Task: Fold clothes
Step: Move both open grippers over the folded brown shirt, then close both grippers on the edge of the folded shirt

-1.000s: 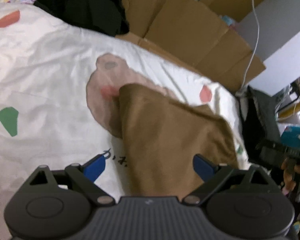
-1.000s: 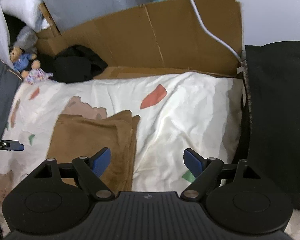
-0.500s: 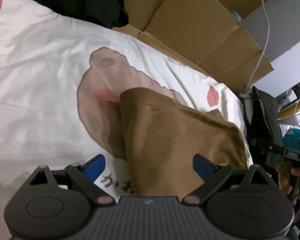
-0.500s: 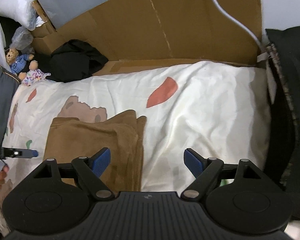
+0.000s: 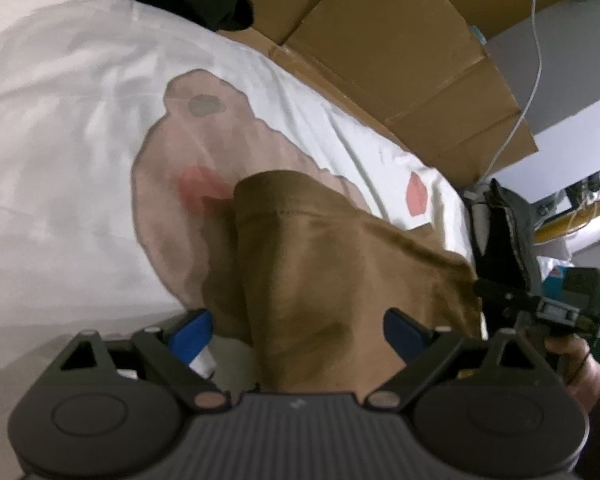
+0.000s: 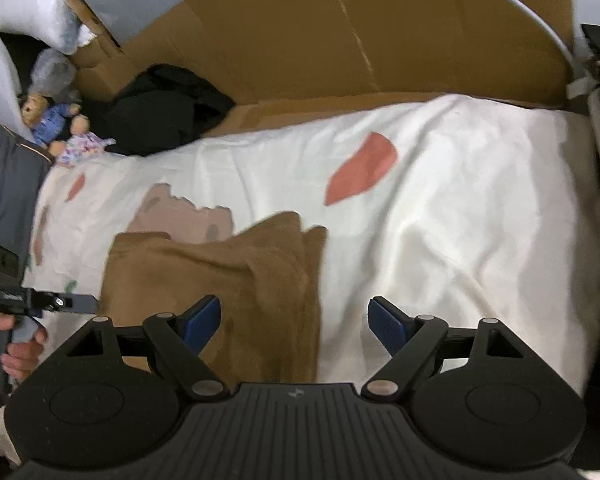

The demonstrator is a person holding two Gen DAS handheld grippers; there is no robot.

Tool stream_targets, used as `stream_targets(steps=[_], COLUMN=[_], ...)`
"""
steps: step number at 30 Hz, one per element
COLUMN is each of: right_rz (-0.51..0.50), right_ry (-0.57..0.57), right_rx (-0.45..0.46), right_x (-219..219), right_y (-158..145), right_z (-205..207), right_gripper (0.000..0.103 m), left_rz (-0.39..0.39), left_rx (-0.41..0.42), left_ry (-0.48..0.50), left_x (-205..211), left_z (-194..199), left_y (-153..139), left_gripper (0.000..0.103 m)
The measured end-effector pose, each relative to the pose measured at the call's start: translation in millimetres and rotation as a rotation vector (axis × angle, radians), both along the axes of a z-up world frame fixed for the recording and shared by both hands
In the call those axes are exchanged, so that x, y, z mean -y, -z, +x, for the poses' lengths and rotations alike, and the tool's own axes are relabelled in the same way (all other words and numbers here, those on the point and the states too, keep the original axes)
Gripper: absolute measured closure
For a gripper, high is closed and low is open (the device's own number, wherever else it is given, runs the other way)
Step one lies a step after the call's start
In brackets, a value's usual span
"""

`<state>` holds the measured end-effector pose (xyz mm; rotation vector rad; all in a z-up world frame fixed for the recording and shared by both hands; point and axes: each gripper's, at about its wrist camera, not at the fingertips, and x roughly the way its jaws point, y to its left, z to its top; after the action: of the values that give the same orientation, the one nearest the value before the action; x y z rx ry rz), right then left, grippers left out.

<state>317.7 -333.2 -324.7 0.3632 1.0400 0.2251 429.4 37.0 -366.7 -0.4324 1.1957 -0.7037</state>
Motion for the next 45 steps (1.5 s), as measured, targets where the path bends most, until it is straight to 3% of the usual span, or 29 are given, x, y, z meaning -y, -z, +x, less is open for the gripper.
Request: stream_targets(steps=[11, 17, 20, 31, 33, 35, 42, 45], right_rz=[0.082, 0.173, 0.176, 0.210, 0.200, 0.190, 0.156, 0.141], right_ry=[-0.003, -0.013, -0.093, -0.071, -0.071, -0.071, -0.070, -0.070], right_rx=[-0.057, -0.094, -0.133, -0.131, -0.131, -0.130, -0.128, -0.127], right_x=[-3.5, 0.6, -8.4, -14.8, -15.8, -16.9, -20.4, -21.9], right_y=[25.1, 31.4, 34.9, 42.0, 41.9, 41.7, 41.2, 41.0], right_z=[19.0, 22.6, 22.2, 35.0, 33.9, 32.8, 29.0, 27.4], right_gripper=[0.018, 0.023, 0.028, 0.031, 0.040, 0.057, 0.061, 0.066], left_rz=[-0.057, -0.105, -0.119, -0.137, -0.122, -0.112, -0.087, -0.040], left_rx=[-0.009, -0.071, -0.079, -0.078, -0.078, -0.093, -0.080, -0.054], left_ry=[0.041, 0.086, 0.073, 0.058, 0.070, 0.078, 0.072, 0.081], left_x=[12.6, 0.1, -0.3, 16.4, 14.6, 9.4, 9.8, 15.3], left_z=[9.0, 7.8, 9.6, 23.8, 22.2, 20.4, 16.9, 17.5], left_y=[9.4, 14.2, 17.9, 21.9, 21.6, 23.5, 26.1, 23.3], left_gripper=[0.011, 0.023, 0.024, 0.025, 0.035, 0.050, 0.055, 0.069])
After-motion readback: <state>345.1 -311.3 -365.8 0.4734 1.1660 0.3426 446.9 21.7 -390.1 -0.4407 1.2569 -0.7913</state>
